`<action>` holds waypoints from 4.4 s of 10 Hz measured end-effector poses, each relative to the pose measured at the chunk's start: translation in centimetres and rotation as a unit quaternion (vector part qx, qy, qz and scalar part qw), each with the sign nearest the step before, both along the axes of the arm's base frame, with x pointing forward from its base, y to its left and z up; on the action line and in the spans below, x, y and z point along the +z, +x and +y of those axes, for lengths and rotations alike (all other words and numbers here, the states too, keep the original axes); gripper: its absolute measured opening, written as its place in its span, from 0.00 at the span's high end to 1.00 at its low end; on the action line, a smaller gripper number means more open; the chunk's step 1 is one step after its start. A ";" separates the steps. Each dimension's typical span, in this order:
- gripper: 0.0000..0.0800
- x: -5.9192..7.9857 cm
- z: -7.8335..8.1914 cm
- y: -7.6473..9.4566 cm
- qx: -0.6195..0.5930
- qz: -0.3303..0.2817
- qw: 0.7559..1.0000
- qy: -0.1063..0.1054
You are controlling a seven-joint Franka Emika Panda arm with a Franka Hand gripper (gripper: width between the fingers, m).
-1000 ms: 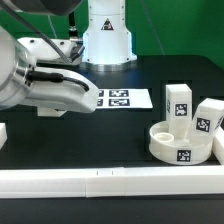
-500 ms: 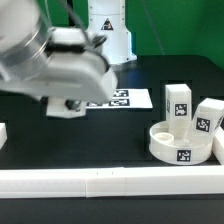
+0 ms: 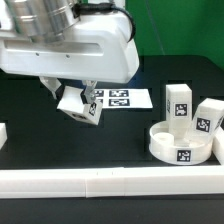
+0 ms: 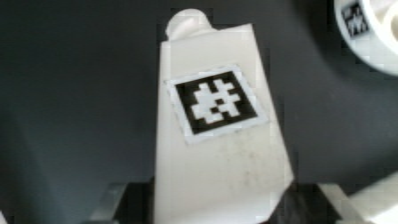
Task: Assemble stool
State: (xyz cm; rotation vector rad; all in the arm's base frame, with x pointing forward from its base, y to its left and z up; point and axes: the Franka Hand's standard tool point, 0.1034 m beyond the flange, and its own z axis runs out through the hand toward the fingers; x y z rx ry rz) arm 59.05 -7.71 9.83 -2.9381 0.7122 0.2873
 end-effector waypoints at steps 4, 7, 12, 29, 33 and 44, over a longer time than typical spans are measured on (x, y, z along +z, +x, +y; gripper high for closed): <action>0.60 3.3 3.8 1.3 -0.016 -0.139 0.989 -0.043; 0.60 3.5 4.6 1.5 -0.016 -0.232 0.969 -0.083; 0.60 4.2 9.0 1.5 -0.015 -0.309 0.947 -0.082; 0.60 1.5 12.9 -1.8 0.019 -0.365 0.926 -0.092; 0.60 1.2 12.9 -1.9 0.020 -0.363 0.927 -0.093; 0.51 -0.3 11.9 -2.3 0.021 -0.347 0.933 -0.096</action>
Offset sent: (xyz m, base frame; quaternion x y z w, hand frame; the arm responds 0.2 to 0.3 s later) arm -0.0056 0.0455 0.0415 0.0594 0.1882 0.0454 0.9793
